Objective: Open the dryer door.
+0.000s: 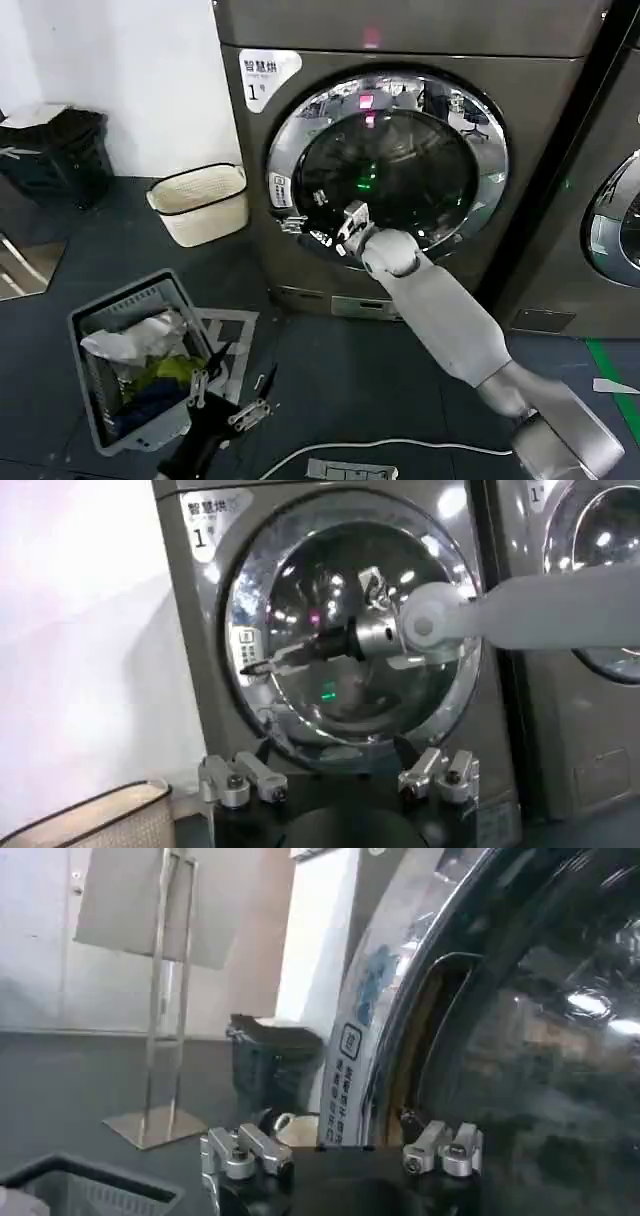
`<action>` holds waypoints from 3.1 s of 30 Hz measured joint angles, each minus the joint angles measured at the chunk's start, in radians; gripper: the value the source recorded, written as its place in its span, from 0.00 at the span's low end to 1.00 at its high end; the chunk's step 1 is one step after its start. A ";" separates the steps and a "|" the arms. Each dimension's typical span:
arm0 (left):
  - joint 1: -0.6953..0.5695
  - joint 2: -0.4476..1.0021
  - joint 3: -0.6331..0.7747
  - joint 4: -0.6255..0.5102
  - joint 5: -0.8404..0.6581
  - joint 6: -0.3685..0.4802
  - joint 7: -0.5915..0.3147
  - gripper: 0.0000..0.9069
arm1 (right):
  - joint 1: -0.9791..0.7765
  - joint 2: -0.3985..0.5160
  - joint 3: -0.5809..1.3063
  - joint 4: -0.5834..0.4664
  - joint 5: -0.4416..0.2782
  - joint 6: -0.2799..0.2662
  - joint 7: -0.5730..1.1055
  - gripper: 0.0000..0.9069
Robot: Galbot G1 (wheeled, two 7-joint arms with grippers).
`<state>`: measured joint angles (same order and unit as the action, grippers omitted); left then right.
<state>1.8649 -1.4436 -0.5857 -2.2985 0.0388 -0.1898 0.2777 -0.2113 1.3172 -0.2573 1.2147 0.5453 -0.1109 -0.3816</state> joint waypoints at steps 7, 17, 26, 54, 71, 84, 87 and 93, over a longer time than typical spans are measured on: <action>-0.003 0.000 0.000 0.003 -0.003 0.000 0.001 1.00 | -0.010 -0.022 -0.010 0.030 0.034 0.004 -0.053 1.00; -0.012 0.001 -0.003 0.009 -0.009 0.004 0.002 1.00 | -0.031 -0.073 -0.027 0.107 0.084 -0.002 -0.106 1.00; -0.036 0.023 -0.034 0.011 -0.057 0.031 0.012 1.00 | -0.041 -0.149 -0.054 0.213 0.155 -0.012 -0.160 1.00; -0.177 0.182 -0.225 0.066 -0.366 0.138 0.132 1.00 | -0.143 -0.403 0.011 0.461 0.278 -0.044 -0.392 1.00; -0.387 0.367 -0.175 0.183 -0.495 0.216 0.092 1.00 | -0.252 -0.534 0.099 0.591 0.287 -0.004 -0.532 1.00; -0.624 0.474 -0.020 0.303 -0.580 0.261 0.122 1.00 | -0.523 -0.668 0.370 0.745 0.314 0.038 -0.537 1.00; -0.682 0.474 0.028 0.330 -0.575 0.268 0.123 1.00 | -0.628 -0.687 0.488 0.759 0.341 0.050 -0.500 1.00; -0.788 0.459 0.166 0.367 -0.565 0.268 0.139 1.00 | -0.891 -0.694 0.780 0.794 0.355 0.069 -0.456 1.00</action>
<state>1.0774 -0.9850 -0.4195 -1.9320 -0.5261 0.0785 0.4163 -1.1023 0.6234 0.5224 2.0092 0.9002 -0.0420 -0.8378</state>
